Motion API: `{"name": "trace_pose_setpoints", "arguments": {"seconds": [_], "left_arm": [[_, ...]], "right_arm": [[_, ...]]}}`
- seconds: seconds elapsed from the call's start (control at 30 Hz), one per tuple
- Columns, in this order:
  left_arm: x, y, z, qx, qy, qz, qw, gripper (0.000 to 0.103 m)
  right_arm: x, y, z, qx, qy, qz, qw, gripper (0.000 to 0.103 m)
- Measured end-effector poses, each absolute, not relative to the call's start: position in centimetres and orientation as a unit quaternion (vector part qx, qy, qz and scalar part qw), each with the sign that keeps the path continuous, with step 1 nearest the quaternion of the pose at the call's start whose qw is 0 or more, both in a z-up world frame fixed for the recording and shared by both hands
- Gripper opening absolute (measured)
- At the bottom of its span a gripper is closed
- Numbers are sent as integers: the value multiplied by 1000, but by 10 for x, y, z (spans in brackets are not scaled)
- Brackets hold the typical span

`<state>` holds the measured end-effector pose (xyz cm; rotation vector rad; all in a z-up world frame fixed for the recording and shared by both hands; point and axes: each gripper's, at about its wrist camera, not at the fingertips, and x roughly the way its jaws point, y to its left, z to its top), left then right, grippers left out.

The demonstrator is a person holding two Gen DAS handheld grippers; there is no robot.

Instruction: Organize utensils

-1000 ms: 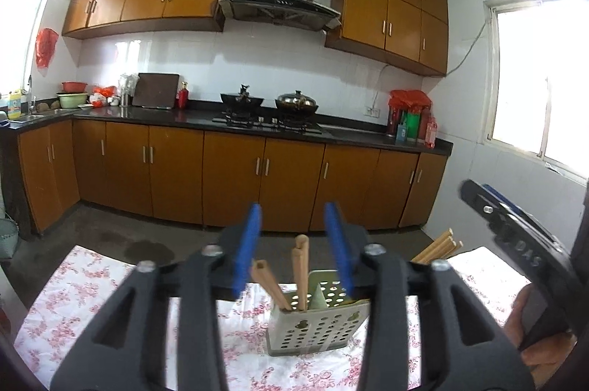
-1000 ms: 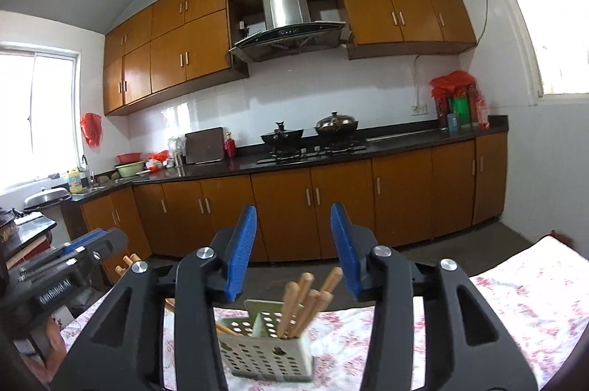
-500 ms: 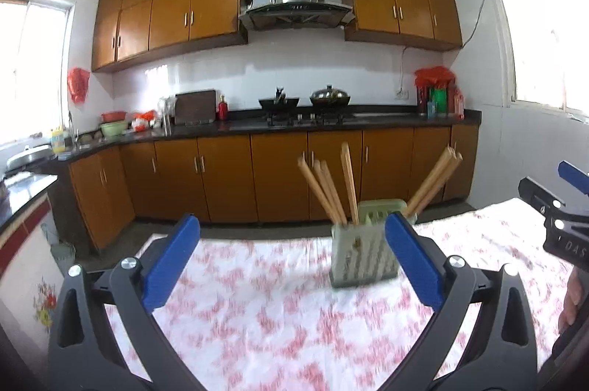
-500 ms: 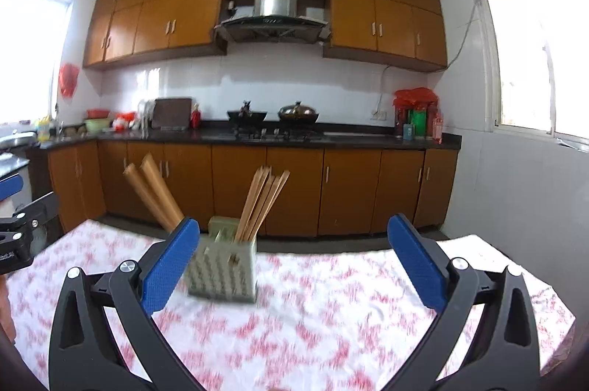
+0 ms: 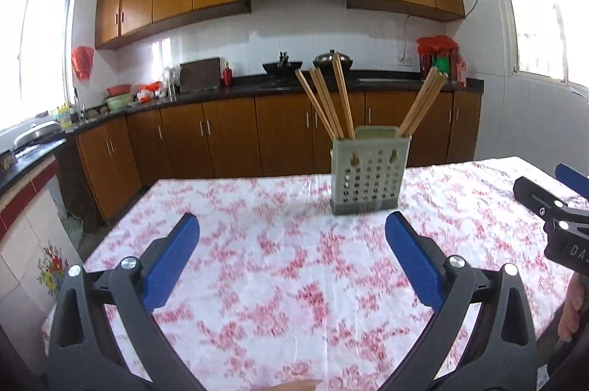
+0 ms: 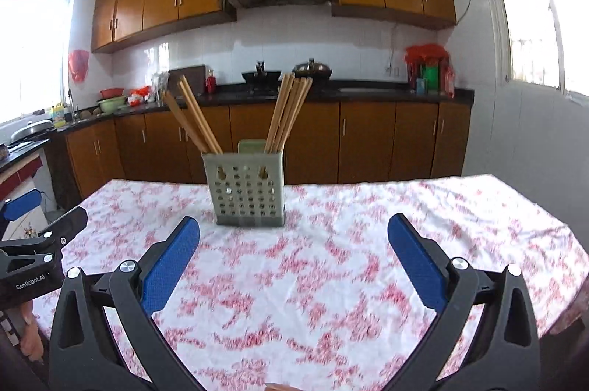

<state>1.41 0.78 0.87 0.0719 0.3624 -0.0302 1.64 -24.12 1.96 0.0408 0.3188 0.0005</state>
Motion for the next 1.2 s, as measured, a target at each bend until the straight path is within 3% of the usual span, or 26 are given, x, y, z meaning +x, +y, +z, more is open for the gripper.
{"name": "trace_pose_setpoints", "arguments": {"seconds": [1.2], "left_arm": [[17, 5, -3, 17, 202, -22, 979, 99]], "right_arm": [[11, -245, 6, 25, 185, -3, 982, 101]]}}
